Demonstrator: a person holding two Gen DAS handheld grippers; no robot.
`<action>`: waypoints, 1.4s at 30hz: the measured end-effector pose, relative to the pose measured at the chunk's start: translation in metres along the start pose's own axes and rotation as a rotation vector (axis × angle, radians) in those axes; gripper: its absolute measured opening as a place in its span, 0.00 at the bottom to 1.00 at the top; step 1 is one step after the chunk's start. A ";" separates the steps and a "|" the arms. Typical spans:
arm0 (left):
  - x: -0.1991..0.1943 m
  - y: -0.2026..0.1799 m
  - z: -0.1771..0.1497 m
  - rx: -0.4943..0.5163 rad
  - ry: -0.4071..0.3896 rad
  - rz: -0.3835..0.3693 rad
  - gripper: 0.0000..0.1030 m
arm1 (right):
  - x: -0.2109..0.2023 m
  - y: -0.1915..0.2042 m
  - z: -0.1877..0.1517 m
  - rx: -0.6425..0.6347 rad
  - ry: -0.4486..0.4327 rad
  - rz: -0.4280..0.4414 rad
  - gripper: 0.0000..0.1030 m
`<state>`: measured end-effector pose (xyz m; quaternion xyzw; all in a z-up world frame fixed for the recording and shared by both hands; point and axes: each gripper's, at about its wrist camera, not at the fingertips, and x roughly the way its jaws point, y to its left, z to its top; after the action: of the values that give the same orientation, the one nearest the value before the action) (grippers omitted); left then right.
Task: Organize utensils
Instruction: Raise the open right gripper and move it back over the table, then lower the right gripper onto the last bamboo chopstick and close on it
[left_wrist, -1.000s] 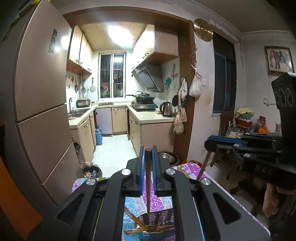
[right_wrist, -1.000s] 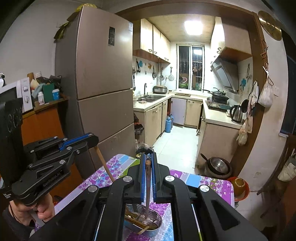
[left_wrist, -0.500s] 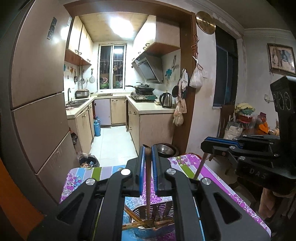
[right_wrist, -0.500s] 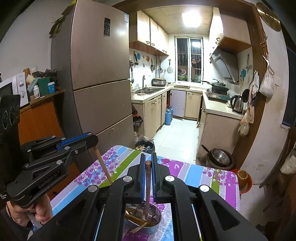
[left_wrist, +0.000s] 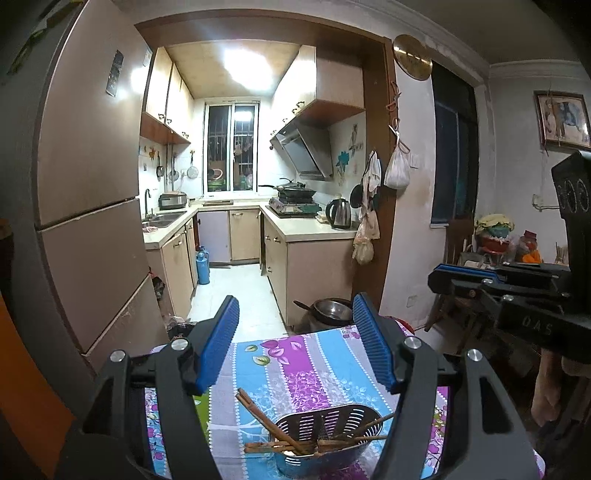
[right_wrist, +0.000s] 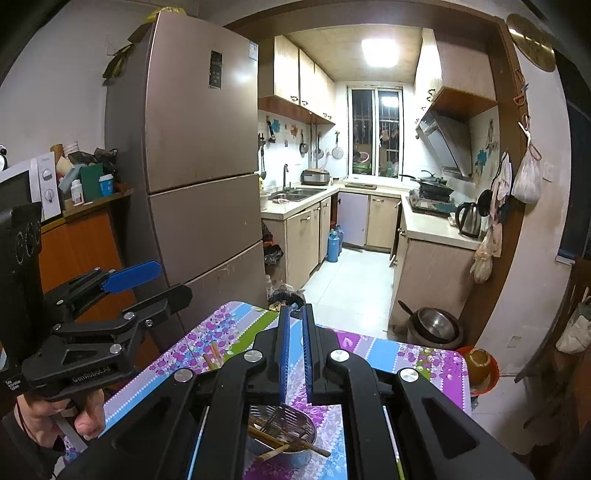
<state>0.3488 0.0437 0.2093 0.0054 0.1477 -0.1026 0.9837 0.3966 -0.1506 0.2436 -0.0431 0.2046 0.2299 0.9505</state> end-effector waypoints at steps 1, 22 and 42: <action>-0.004 0.001 0.001 0.002 -0.004 0.000 0.60 | -0.005 0.001 0.000 -0.001 -0.006 -0.001 0.08; -0.236 0.071 -0.306 0.043 0.070 0.203 0.74 | -0.216 0.052 -0.356 0.017 -0.109 -0.002 0.42; -0.216 0.025 -0.409 0.030 0.152 0.165 0.54 | -0.186 0.043 -0.473 0.088 0.064 -0.057 0.18</action>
<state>0.0336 0.1282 -0.1195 0.0401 0.2193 -0.0228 0.9746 0.0520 -0.2738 -0.1115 -0.0142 0.2435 0.1918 0.9506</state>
